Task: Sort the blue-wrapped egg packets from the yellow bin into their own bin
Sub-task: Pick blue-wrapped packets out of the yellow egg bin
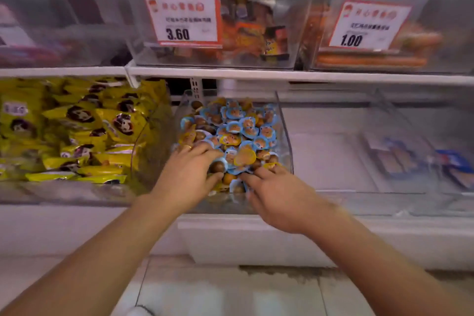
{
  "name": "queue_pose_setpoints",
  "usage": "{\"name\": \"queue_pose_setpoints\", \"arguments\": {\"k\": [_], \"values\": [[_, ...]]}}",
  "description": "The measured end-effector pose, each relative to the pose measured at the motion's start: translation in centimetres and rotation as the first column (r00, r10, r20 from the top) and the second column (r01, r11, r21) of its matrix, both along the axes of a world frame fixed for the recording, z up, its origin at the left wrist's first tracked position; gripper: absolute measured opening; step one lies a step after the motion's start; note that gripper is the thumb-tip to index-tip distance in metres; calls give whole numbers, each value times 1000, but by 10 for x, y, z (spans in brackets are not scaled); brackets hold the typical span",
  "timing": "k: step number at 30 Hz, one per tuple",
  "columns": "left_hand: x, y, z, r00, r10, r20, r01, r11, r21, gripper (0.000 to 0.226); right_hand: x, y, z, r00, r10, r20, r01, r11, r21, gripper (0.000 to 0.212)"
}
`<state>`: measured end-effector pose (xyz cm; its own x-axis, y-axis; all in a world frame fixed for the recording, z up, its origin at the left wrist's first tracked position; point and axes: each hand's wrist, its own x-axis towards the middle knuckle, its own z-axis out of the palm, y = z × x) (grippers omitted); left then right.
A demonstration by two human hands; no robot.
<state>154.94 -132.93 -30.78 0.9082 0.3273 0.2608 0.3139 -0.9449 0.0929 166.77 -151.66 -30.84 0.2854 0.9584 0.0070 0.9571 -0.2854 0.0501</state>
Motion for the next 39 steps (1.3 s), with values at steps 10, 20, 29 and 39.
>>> {"name": "queue_pose_setpoints", "arguments": {"k": [10,20,29,39], "values": [[-7,-16,13,935,223,277,-74,883,-463,34,-14,-12,2,871,-197,-449,338,905,259,23],[30,-18,-11,996,-84,40,92,943,-319,60,-6,10,-5,883,-153,-444,294,917,269,26],[4,-12,-10,954,51,295,74,915,-397,17,-2,25,13,813,-231,-534,349,928,129,38],[1,-7,14,839,273,470,184,670,-719,9,-5,25,8,700,-224,-678,564,756,332,9]]}}
